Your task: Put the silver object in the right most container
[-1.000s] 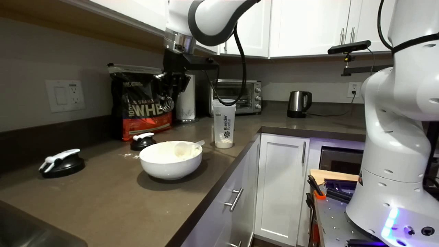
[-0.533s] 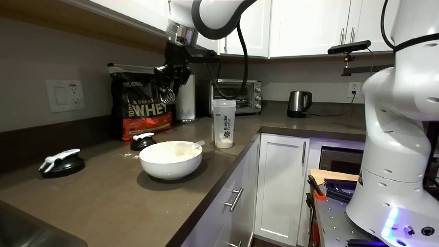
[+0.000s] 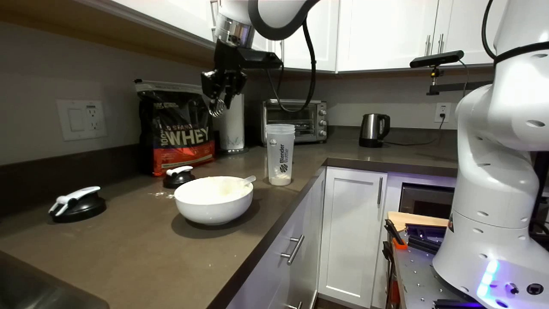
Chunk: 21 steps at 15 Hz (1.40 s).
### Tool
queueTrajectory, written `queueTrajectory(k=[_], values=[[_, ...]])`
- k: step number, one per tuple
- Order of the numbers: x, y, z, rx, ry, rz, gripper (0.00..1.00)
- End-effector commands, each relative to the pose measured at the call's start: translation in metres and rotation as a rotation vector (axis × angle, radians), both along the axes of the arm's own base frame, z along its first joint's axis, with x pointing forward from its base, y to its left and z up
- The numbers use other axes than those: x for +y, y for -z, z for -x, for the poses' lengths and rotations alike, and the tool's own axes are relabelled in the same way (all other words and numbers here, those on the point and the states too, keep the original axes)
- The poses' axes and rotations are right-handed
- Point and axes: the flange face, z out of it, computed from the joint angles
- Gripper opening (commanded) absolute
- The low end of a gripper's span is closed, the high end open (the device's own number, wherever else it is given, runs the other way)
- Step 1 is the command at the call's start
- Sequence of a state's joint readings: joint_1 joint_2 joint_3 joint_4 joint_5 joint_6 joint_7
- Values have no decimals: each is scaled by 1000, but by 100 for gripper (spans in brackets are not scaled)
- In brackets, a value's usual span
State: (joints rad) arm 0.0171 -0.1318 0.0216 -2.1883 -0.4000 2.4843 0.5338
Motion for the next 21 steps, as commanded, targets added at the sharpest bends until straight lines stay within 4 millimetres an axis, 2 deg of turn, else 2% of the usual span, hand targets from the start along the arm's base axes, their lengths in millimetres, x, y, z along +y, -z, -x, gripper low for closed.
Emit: queueTrajectory(k=[1, 8, 15, 21], values=[[-11, -8, 12, -6, 58, 34, 49], [-52, -6, 24, 16, 201, 61, 51], [-118, 9, 42, 29, 361, 25, 53], [-162, 17, 48, 43, 446, 7, 49]])
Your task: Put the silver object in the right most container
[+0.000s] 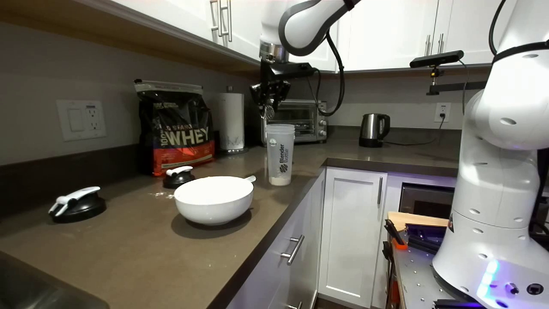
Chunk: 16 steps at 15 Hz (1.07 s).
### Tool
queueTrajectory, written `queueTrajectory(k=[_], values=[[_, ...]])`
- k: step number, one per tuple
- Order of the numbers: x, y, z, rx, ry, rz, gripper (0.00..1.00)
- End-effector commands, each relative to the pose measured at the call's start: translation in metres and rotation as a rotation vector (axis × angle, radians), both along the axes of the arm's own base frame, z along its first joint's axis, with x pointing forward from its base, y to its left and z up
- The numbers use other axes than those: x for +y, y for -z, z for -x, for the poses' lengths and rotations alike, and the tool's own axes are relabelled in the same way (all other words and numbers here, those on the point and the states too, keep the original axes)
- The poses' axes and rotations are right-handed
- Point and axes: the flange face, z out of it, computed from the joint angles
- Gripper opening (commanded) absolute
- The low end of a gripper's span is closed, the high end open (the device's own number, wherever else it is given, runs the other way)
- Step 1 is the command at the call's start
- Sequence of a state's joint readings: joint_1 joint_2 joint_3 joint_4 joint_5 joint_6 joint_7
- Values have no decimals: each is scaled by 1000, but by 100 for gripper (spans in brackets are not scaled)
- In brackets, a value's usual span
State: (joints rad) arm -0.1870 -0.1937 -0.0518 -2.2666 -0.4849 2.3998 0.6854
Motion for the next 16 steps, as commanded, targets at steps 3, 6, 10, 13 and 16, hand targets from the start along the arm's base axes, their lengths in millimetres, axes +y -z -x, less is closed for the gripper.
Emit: queueTrajectory(k=[3, 6, 10, 13, 16], values=[[-32, 4, 9, -9, 82, -12, 46], [-49, 7, 13, -5, 118, -21, 45], [-71, 14, 17, 4, 160, -29, 45], [-85, 21, 17, 12, 189, -37, 45], [-96, 30, 15, 20, 211, -46, 45]])
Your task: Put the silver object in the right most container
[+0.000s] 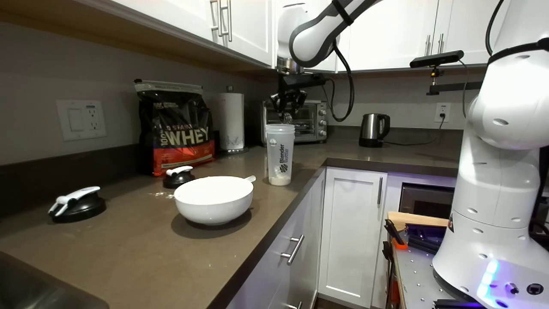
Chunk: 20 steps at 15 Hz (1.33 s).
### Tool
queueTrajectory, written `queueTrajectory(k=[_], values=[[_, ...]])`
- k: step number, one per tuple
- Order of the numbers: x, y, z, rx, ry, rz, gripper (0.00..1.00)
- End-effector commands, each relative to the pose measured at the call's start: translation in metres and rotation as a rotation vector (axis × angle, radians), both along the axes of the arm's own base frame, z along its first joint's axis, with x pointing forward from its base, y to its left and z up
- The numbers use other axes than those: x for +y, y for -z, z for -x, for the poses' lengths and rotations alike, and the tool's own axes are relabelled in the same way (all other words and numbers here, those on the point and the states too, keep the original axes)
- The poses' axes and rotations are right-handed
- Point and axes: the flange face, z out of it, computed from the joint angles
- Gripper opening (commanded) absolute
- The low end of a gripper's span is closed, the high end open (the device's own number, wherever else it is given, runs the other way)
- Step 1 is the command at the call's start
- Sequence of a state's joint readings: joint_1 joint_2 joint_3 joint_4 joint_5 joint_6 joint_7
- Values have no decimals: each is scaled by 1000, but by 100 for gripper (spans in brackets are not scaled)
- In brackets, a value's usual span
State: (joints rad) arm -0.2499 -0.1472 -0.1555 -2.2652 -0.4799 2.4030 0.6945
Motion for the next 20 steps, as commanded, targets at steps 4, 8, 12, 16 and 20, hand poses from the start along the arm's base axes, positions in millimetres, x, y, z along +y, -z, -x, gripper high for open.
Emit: queueTrajectory(k=[4, 8, 12, 16, 20], values=[[-23, 16, -17, 7, 50, -6, 47], [-30, 21, -33, 14, 53, 2, 46], [-38, 25, -47, 18, 58, 8, 47], [-48, 30, -53, 29, 76, 12, 49], [-55, 35, -51, 39, 96, 2, 49]])
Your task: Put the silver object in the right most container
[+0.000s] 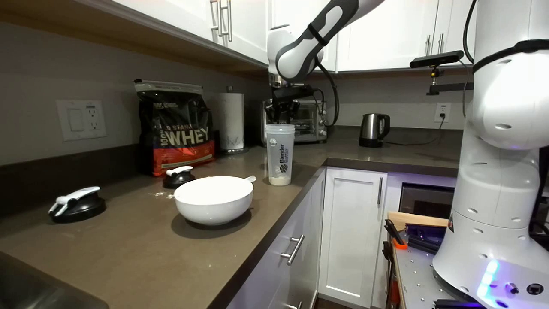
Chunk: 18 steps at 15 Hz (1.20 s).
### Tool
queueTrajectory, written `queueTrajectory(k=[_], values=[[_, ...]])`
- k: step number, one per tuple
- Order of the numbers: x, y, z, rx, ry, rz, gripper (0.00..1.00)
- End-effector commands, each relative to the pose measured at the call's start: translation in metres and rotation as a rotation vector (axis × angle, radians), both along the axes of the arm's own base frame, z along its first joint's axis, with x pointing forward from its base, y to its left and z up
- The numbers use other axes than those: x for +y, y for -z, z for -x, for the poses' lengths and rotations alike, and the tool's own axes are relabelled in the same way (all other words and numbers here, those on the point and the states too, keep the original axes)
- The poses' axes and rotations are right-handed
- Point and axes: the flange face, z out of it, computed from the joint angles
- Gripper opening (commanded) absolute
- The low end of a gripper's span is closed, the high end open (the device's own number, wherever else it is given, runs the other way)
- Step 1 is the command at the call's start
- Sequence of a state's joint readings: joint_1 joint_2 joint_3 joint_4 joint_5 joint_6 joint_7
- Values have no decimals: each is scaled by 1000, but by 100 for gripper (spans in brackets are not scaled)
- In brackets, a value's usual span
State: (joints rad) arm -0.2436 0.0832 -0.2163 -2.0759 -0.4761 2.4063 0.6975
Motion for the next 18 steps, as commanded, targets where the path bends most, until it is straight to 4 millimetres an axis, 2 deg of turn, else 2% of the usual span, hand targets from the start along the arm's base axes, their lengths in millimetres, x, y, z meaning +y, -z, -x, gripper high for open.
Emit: queueTrajectory(k=[1, 3, 7, 10, 12, 18], values=[[-6, 2, -2, -7, 43, -19, 50], [-8, 2, 0, -7, 51, -22, 77], [-10, 0, 3, -17, 59, -23, 98], [-2, -5, 2, -41, 49, -34, 100], [14, -13, -2, -50, 26, -44, 100], [83, -45, -14, -98, -117, -22, 100]])
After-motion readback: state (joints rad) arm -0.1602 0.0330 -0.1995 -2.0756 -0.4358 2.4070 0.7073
